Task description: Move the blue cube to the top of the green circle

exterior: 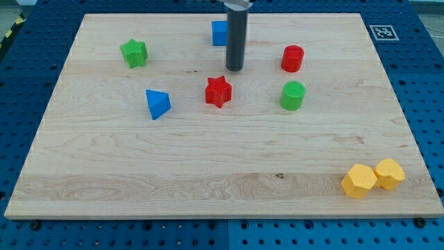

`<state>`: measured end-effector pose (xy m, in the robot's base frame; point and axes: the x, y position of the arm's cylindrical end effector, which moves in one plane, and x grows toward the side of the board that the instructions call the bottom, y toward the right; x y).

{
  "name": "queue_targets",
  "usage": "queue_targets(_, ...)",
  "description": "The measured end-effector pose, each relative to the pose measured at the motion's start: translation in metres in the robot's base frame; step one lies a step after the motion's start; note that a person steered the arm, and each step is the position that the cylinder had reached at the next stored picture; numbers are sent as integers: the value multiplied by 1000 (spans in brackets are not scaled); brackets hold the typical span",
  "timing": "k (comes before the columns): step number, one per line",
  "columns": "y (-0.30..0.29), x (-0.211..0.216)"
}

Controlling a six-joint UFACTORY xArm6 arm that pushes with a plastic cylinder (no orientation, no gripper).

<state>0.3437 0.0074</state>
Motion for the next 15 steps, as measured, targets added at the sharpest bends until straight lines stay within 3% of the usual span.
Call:
queue_targets(2, -58, -46)
queue_targets(5, -59, -55)
queue_targets(7, -58, -87)
queue_targets(9, -2, -92)
queue_targets(13, 1, -100)
queue_targets(15, 45, -97)
